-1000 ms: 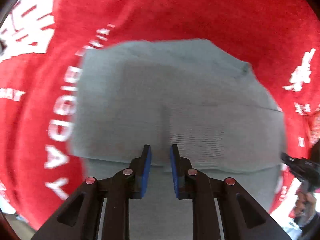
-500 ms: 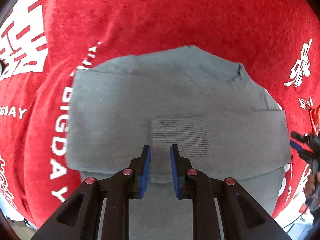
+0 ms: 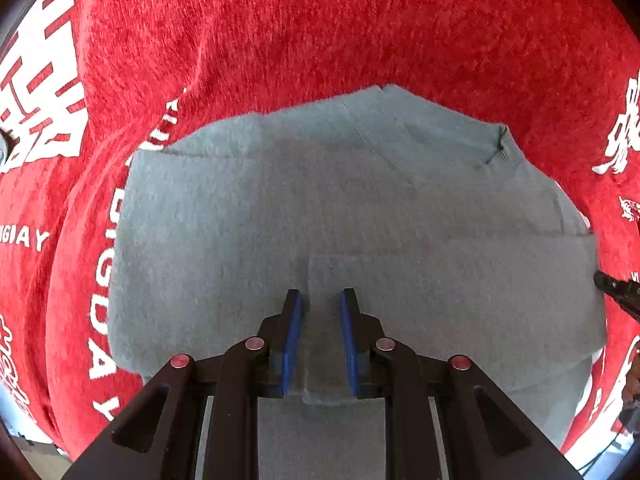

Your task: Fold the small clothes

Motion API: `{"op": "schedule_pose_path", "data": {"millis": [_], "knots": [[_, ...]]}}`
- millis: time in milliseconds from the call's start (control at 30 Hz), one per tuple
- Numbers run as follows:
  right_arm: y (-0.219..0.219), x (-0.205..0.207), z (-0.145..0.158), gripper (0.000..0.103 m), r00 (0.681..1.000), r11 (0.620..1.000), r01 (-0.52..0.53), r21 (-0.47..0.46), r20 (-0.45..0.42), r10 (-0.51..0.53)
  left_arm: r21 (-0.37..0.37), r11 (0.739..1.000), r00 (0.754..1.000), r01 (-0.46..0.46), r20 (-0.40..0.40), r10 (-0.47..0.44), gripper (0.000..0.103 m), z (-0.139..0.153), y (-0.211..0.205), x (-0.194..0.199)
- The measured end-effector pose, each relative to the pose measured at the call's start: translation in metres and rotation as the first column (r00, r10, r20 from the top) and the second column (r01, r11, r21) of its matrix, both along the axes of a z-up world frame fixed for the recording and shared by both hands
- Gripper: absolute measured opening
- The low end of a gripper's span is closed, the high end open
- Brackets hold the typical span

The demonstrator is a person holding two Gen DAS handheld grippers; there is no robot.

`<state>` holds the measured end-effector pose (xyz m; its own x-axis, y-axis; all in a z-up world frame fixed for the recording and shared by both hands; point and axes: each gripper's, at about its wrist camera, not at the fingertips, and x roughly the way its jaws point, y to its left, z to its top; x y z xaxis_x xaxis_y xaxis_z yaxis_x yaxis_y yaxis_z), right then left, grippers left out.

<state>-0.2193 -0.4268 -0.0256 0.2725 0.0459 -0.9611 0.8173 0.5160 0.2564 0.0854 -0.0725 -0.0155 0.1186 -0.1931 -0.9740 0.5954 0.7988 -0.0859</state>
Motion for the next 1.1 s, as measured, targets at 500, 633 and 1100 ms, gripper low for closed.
{"op": "schedule_pose_path", "data": {"millis": [500,633,1100], "knots": [[0.081,-0.006,0.046,0.014,0.989,0.989,-0.148,-0.029,-0.003,0.148,0.025,0.998,0.998,0.053,0.034,-0.054,0.021,0.030,0.025,-0.017],[0.087,-0.009,0.023,0.012,0.988,0.989,-0.146,0.000,-0.055,0.146,0.077,0.994,0.997,0.071,0.016,-0.073,0.021,0.008,0.019,-0.024],[0.101,-0.032,0.059,0.042,0.993,0.994,-0.101,0.033,-0.057,0.103,0.039,0.995,0.996,0.095,0.002,-0.095,0.021,0.034,0.035,-0.040]]}}
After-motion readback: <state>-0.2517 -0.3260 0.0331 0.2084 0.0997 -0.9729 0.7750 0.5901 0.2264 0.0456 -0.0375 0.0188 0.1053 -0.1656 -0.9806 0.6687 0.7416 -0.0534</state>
